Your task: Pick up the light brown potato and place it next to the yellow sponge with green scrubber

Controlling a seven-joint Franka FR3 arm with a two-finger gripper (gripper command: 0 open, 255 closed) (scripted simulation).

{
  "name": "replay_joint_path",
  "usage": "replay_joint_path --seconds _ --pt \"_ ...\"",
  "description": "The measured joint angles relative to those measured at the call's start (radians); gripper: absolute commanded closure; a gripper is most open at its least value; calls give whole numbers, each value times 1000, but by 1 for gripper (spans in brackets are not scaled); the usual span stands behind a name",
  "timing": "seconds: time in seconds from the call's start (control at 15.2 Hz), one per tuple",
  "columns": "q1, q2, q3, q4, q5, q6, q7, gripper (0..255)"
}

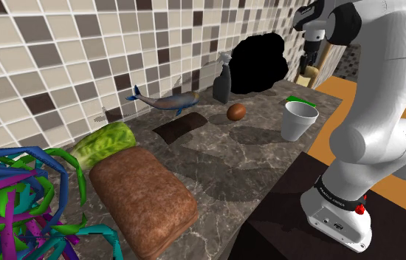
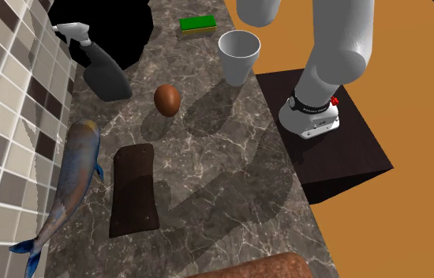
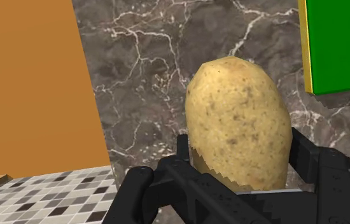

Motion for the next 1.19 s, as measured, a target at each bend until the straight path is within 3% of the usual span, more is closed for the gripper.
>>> replay_joint_path --seconds 1.19 --pt "-1 68 19 -136 26 199 2 255"
